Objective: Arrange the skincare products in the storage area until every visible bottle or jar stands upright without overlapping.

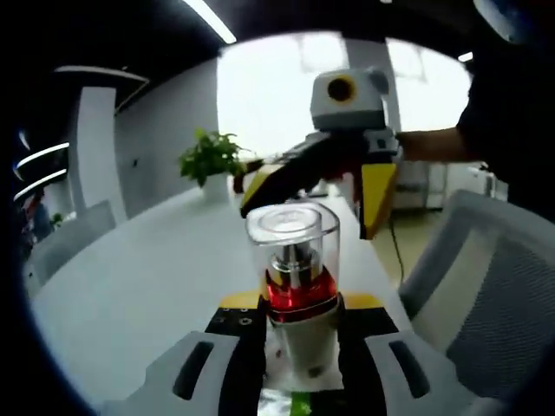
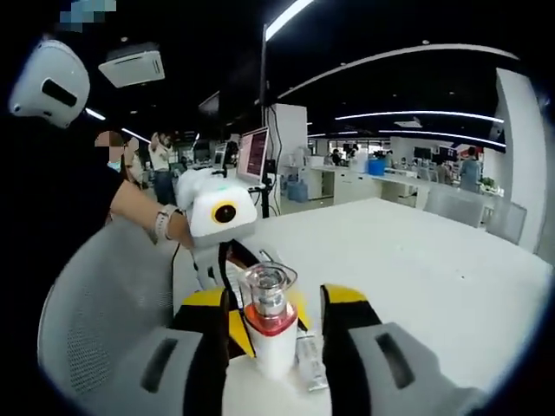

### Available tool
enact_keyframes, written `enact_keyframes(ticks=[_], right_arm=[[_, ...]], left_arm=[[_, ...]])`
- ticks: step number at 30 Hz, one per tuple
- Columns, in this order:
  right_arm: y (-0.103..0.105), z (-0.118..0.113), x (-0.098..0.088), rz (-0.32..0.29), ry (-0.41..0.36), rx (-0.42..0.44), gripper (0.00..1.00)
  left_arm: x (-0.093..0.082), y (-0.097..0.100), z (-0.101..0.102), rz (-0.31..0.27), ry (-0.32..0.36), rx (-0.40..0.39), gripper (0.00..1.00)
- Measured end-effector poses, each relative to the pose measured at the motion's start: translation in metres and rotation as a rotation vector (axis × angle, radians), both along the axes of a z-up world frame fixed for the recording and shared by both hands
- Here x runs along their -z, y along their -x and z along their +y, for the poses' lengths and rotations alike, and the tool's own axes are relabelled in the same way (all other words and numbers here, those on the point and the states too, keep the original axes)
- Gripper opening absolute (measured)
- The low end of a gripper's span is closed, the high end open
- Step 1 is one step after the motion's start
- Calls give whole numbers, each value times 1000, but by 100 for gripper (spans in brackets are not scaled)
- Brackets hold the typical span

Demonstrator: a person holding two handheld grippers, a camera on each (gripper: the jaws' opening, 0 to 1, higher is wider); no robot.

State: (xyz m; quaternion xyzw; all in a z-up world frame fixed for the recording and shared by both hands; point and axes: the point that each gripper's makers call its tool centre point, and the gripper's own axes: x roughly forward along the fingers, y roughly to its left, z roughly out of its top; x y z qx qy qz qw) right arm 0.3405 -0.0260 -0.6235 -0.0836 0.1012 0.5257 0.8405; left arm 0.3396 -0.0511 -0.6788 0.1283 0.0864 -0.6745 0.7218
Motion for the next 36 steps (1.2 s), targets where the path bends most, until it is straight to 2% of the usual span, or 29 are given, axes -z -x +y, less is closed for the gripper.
enact_keyframes(ticks=[11, 17, 21, 28, 30, 32, 36], right_arm=[[-5, 15, -3, 24, -84, -43, 35], [-2, 21, -1, 25, -75, -85, 32], [-2, 19, -1, 14, -74, -84, 31], [-3, 19, -1, 10, -61, -63, 29], [-5, 18, -1, 26, -69, -39, 29], [-6, 17, -1, 28, -65, -30, 29], [-11, 17, 0, 53, -57, 15, 29]], left_arm=[[-1, 2, -3, -1, 21, 44, 28], [-1, 2, -2, -5, 24, 54, 28], [-1, 2, -3, -10, 23, 52, 28], [0, 2, -2, -10, 14, 39, 28], [0, 0, -1, -10, 5, 15, 28], [2, 1, 1, -39, -17, 4, 28], [6, 3, 8, -22, -52, -8, 35]])
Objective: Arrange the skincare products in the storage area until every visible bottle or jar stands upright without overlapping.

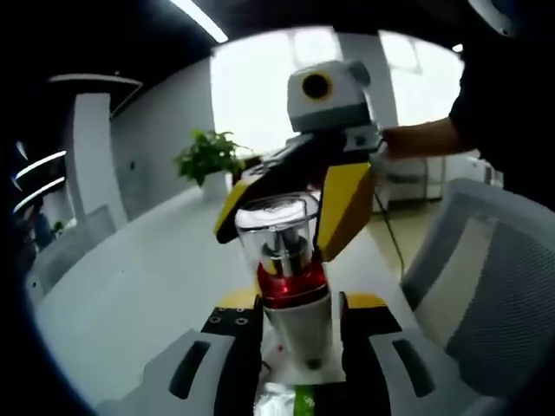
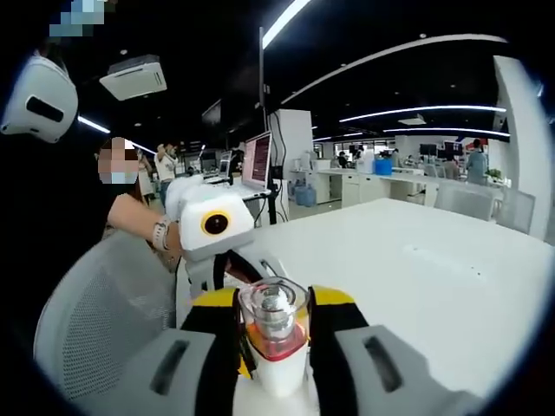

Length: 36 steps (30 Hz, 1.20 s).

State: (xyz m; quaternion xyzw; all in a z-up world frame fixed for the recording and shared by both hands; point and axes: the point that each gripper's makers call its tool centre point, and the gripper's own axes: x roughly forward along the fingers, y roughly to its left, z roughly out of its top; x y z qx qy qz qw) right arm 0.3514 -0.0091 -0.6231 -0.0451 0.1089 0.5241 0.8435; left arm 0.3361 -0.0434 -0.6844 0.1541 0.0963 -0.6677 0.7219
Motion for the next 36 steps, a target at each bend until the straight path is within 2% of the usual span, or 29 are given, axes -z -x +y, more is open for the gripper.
enact_keyframes(ticks=[4, 10, 11, 17, 19, 23, 36], right_arm=[[-3, -2, 0, 2, 8, 21, 29], [-6, -10, 0, -23, 25, 66, 29], [-9, -14, 0, -30, 30, 94, 29], [-5, -18, 0, -19, 29, 102, 29], [-3, -18, 0, -17, 33, 90, 29], [-3, -20, 0, -17, 37, 89, 29], [-3, -23, 0, -2, 52, 126, 29]], left_arm=[[9, 5, 11, -11, -62, 3, 38], [8, -3, 16, 7, -53, -59, 38], [8, -6, 17, 8, -53, -79, 38], [9, -7, 11, -3, -52, -113, 37], [9, -6, 9, 17, -42, -117, 37], [6, -9, 4, 13, -30, -134, 33], [8, -11, -5, 7, -39, -115, 27]])
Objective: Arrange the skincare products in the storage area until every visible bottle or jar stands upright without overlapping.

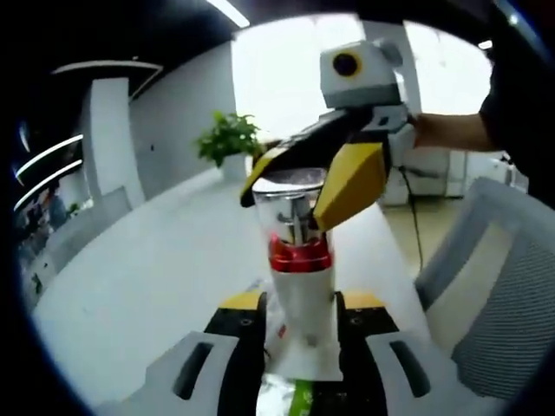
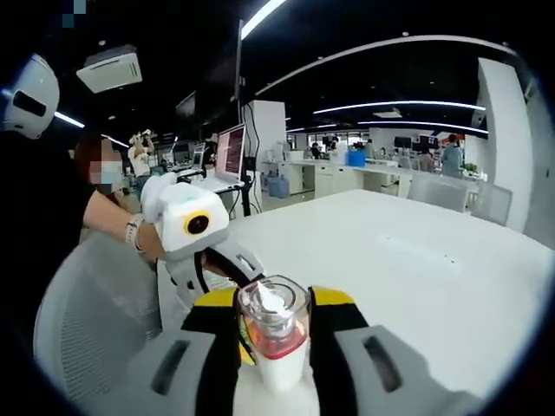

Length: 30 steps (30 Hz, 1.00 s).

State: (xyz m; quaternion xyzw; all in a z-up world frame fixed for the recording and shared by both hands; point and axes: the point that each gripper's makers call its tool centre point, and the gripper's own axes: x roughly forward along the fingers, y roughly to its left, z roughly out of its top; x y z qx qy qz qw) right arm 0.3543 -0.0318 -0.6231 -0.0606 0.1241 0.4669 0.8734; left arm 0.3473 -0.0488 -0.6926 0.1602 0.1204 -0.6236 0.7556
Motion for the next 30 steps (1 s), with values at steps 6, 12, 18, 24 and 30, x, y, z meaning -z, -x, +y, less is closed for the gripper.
enact_keyframes(ticks=[6, 12, 18, 24, 30], right_arm=[[1, -2, 0, 16, 18, -11, 29], [0, -3, 1, 17, 6, 19, 30], [1, -3, 1, -13, -14, 55, 30], [0, -4, 0, -19, -24, 78, 29], [0, -6, 0, -20, -51, 109, 29]], left_arm=[[2, 4, -6, 12, -2, 21, 24], [2, 3, -9, 31, 6, 5, 24], [2, 3, -10, 48, 6, -28, 24], [2, 4, -11, 42, -3, -76, 24], [3, 4, -13, 46, 0, -118, 24]])
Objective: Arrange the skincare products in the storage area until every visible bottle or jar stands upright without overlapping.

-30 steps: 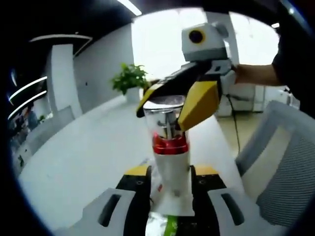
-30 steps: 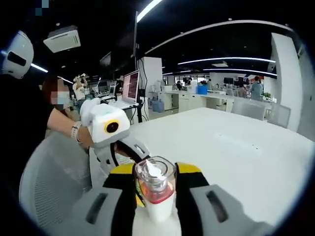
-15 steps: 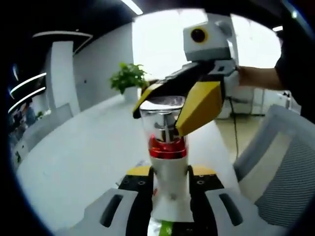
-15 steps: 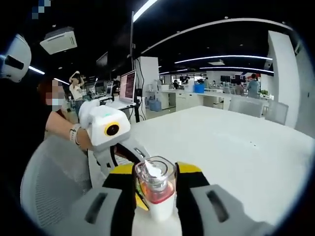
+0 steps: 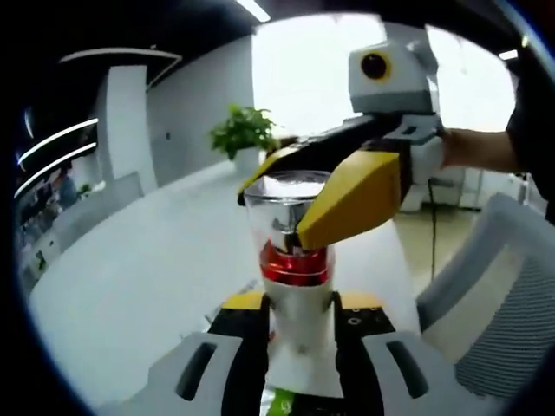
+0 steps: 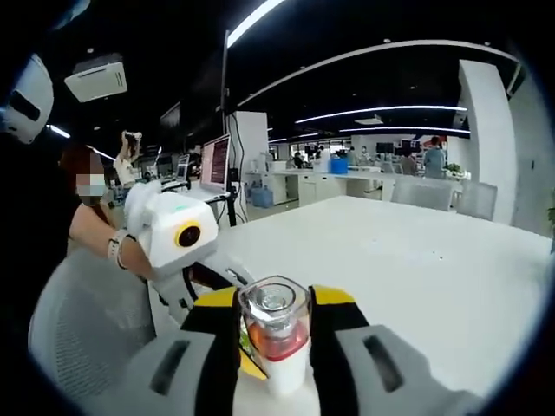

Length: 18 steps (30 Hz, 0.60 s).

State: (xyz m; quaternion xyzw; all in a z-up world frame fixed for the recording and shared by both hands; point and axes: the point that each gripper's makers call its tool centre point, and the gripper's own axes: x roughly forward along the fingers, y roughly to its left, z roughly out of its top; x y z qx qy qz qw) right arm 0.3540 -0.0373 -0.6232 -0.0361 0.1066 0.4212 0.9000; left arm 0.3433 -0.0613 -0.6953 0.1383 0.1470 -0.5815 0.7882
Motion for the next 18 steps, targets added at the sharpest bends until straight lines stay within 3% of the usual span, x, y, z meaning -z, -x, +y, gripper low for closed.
enact_keyframes(ticks=[11, 18], right_arm=[[0, -2, 0, -30, -6, 78, 29], [0, -2, -1, -37, -7, -19, 29]], left_arm=[[0, -2, -3, 17, 6, -91, 26], [0, -2, -2, 13, 7, -162, 26]])
